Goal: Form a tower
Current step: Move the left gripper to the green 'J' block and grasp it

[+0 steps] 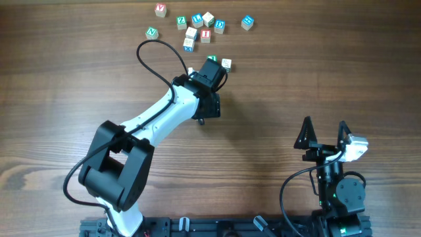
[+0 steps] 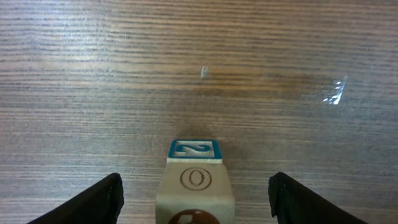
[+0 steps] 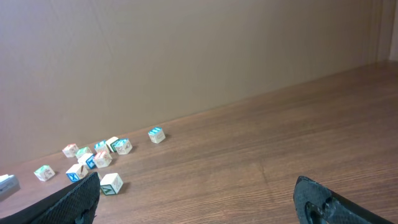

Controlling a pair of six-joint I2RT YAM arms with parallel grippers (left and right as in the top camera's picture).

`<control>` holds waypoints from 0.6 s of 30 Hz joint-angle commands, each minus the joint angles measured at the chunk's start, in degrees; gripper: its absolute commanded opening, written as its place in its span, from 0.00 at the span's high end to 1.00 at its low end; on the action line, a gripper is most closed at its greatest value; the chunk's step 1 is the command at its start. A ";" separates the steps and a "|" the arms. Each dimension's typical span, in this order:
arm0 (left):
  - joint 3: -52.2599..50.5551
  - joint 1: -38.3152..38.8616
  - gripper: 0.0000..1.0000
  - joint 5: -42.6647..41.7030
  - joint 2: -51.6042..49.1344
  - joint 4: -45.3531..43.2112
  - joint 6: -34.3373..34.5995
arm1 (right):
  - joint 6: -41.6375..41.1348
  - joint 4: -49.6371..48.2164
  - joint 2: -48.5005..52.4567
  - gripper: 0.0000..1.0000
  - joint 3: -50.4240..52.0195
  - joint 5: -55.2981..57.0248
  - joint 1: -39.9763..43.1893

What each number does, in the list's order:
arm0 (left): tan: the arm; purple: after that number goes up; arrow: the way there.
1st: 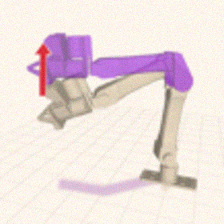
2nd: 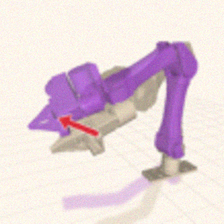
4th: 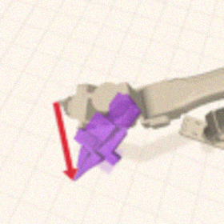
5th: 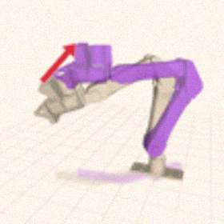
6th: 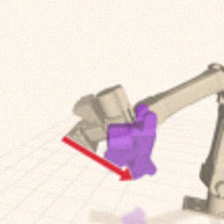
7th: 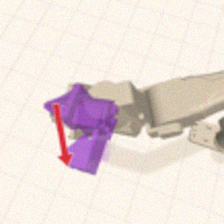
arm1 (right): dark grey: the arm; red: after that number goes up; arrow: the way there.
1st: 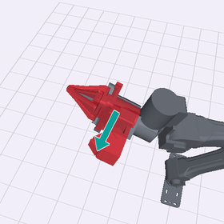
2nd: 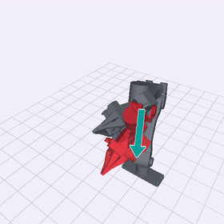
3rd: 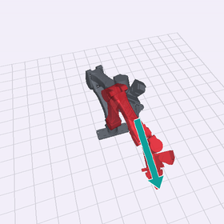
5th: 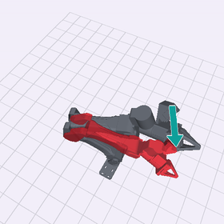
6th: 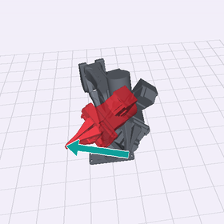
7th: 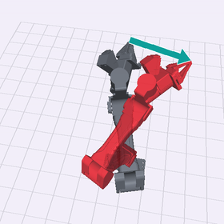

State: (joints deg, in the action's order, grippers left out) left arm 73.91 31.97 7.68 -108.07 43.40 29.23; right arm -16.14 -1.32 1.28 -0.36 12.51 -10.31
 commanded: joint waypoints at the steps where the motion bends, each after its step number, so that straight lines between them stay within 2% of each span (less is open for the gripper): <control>1: 8.59 -4.02 0.25 0.94 -0.79 4.00 -0.52 | 0.96 -0.26 -0.35 0.00 0.07 0.59 0.24; 3: 16.76 -6.95 0.32 0.52 -0.79 7.28 -3.28 | 0.98 -0.26 -0.35 0.00 0.07 0.59 0.24; 4: 19.80 -7.93 0.40 0.50 -0.79 7.89 -4.76 | 0.94 -0.26 -0.35 0.00 0.07 0.59 0.24; 5: 22.47 -8.87 0.96 0.52 -0.79 7.74 -5.31 | 0.96 -0.26 -0.35 0.00 0.07 0.59 0.24; 8: 23.89 -10.62 0.96 -0.50 -0.85 1.68 -8.04 | 0.96 -0.26 -0.35 0.00 0.07 0.59 0.24; 12: 23.87 -10.08 0.96 -5.53 -5.29 -8.52 -8.00 | 0.96 -0.26 -0.35 0.00 0.07 0.59 0.24; 14: 23.87 -9.25 0.92 -5.51 -8.48 -11.30 -8.00 | 0.96 -0.24 -0.35 0.00 0.07 0.59 0.24; 15: 23.87 -8.68 0.73 -5.51 -10.54 -12.66 -8.02 | 0.96 -0.26 -0.35 0.00 0.07 0.59 0.24; 16: 23.87 -8.20 0.63 -5.51 -12.35 -13.79 -8.02 | 0.98 -0.26 -0.35 0.00 0.07 0.59 0.24; 18: 23.87 -7.50 0.37 -5.51 -15.56 -15.91 -8.02 | 0.96 -0.26 -0.35 0.00 0.07 0.59 0.24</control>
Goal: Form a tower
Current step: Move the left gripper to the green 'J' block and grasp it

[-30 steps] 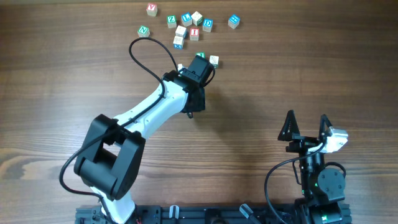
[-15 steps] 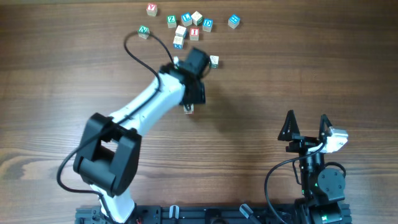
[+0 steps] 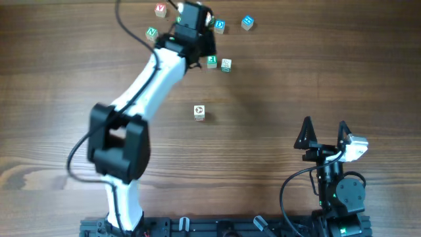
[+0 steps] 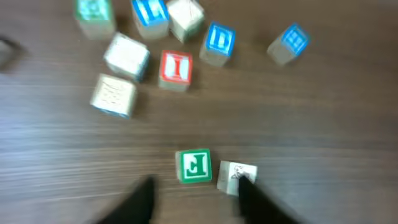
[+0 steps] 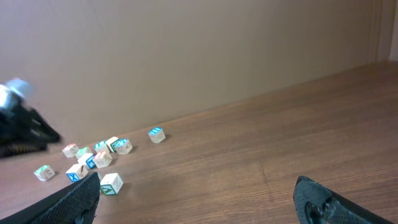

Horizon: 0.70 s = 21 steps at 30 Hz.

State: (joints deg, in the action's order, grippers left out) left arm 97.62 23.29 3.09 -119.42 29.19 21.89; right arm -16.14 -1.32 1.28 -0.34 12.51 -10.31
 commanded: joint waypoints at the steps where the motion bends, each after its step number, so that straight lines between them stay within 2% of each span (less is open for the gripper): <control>1: 0.15 1.66 0.34 -0.92 -6.08 -2.75 -0.68 | 0.96 -0.26 -0.35 0.00 0.04 0.59 0.24; 3: 0.15 2.25 0.34 -0.90 -8.26 -3.28 -0.68 | 0.96 -0.26 -0.35 0.00 0.04 0.59 0.24; 5: 0.15 2.34 0.27 -0.90 -10.14 -4.31 -0.68 | 0.96 -0.26 -0.35 0.00 0.04 0.59 0.24; 8: 0.11 2.14 0.27 2.03 -12.00 -4.90 0.00 | 0.96 -0.26 -0.35 0.01 0.04 0.59 0.24; 14: 0.11 1.66 0.50 4.52 -12.76 -5.03 0.00 | 0.96 -0.26 -0.35 0.00 0.04 0.59 0.24; 21: 0.11 -0.24 0.54 4.52 -12.83 -3.26 0.00 | 0.96 -0.24 -0.35 0.01 0.04 0.59 0.24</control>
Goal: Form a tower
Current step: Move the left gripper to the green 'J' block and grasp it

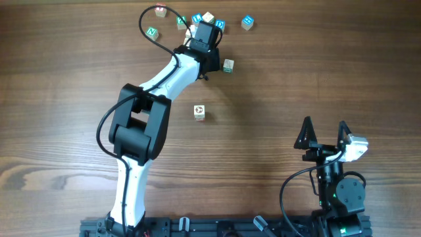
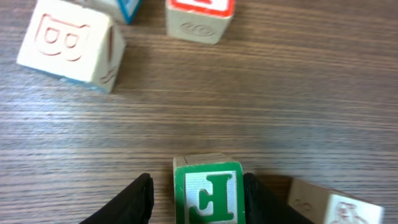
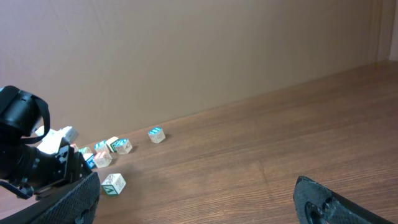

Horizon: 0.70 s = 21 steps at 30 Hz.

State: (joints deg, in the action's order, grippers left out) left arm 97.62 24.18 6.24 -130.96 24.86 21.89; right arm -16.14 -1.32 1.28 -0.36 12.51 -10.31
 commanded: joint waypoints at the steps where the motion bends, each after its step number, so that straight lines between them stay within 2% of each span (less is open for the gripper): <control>1: 0.11 -1.40 0.54 1.38 -1.29 1.57 -0.02 | 0.98 -0.26 -0.35 0.00 0.07 0.59 0.24; 14: 0.11 -4.90 0.55 1.38 -1.29 2.32 -0.02 | 0.98 -0.26 -0.35 0.00 0.07 0.59 0.24; 16: 0.11 -5.75 0.61 1.36 -1.29 2.36 -0.02 | 0.98 -0.26 -0.35 0.00 0.07 0.59 0.24; 21: 0.11 -6.91 0.60 1.36 -1.29 2.29 -0.04 | 0.96 -0.26 -0.35 0.00 0.07 0.59 0.24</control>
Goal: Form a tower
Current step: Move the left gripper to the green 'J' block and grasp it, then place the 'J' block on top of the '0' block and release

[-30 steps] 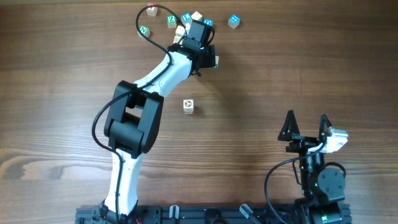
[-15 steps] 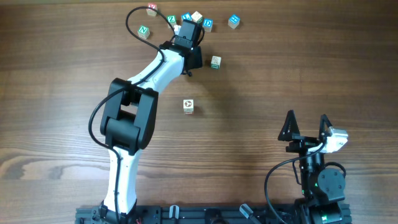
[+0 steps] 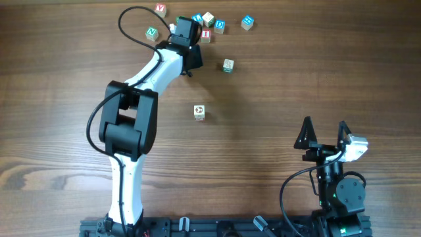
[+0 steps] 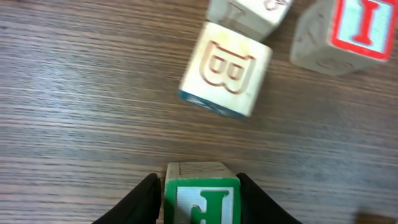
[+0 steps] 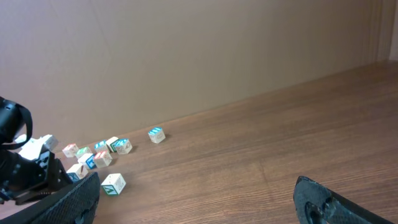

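Observation:
My left gripper is shut on a green letter block, both fingers pressed to its sides. Just beyond it lie a pale B block and a red I block. From overhead the left gripper is stretched to the table's far edge, among the loose blocks. A picture-topped block stands alone mid-table; whether it is a stack I cannot tell from above. My right gripper is parked open near the front right, holding nothing.
Loose letter blocks are scattered along the far edge: a red Y, a green N, blue ones. A single white block sits nearer the middle. The left arm and its cable span the left centre.
My left gripper's fingers have shut on the green block. It has moved left with it, away from the white block, and now sits close to the B block.
My left gripper stood open over the picture-topped block mid-table. Then it was above the loose blocks at the far edge. Then its open fingers straddled the green block beside the white one, and now they grip it. The right arm never moved.

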Controlling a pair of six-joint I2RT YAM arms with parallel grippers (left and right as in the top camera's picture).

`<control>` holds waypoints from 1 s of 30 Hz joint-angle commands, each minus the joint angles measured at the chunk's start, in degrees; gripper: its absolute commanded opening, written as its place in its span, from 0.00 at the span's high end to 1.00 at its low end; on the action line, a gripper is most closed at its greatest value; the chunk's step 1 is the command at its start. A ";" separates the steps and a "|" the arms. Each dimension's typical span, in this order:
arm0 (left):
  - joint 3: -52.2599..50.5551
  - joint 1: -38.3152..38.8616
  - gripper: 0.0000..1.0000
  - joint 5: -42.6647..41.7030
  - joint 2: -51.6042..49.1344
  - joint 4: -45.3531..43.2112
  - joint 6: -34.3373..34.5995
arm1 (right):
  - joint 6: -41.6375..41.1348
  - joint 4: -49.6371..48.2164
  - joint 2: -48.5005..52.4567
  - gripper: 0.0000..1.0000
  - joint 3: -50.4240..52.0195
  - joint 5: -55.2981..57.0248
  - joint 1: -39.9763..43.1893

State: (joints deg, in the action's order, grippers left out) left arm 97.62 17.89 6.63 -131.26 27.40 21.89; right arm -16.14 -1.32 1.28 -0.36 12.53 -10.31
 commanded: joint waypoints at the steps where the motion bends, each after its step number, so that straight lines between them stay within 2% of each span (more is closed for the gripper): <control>1: 0.11 -0.66 0.59 0.96 -0.98 -0.42 -0.04 | 0.96 -0.24 -0.35 0.00 0.07 0.57 0.24; 3: 0.11 -0.66 0.53 0.96 -0.79 -1.51 -0.07 | 0.98 -0.26 -0.35 0.00 0.07 0.57 0.24; 7: 0.13 -0.66 0.52 0.94 1.05 -1.90 -0.04 | 0.96 -0.24 -0.35 0.00 0.07 0.57 0.24; 17: 0.13 -0.81 0.71 0.96 3.13 0.63 -0.04 | 0.96 -0.26 -0.35 0.00 0.07 0.57 0.24; 22: 0.13 -0.81 0.79 0.94 12.26 4.59 -0.02 | 0.98 -0.26 -0.35 0.00 0.07 0.57 0.24; 30: 0.13 0.74 0.76 0.72 34.36 21.62 1.01 | 0.98 -0.26 -0.35 0.00 0.07 0.57 0.24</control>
State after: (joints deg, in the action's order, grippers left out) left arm 97.65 17.74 6.83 -101.67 45.71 21.74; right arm -16.12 -1.32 1.28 -0.36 12.51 -10.31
